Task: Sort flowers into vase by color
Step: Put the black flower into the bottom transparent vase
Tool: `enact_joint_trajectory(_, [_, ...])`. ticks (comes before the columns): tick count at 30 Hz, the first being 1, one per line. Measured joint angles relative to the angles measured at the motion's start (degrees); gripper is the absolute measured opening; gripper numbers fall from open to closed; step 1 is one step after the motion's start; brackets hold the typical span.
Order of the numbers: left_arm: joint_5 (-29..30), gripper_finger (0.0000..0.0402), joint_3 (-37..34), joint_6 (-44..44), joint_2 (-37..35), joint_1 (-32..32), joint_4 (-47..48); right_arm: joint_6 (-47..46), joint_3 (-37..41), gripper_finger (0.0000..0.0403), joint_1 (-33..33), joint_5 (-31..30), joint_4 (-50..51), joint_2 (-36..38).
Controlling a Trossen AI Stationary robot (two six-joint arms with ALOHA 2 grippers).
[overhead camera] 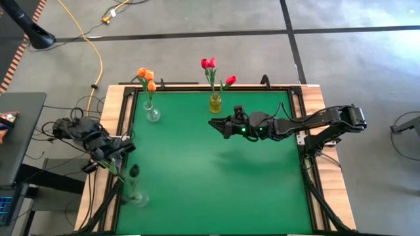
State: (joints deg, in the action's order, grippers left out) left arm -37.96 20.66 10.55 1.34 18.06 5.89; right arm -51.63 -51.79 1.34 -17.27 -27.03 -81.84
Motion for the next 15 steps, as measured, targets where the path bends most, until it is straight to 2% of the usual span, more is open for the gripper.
enact_joint_trajectory(10, [0.8,0.0,0.4,0.3,0.0,0.0,2.1,0.0,0.0,0.023,0.1,0.6,0.0,0.0])
enact_joint_trajectory(15, [1.3,0.0,4.6,-1.3,0.0,0.0,2.3,0.0,0.0,0.023,0.1,0.7,0.0,0.0])
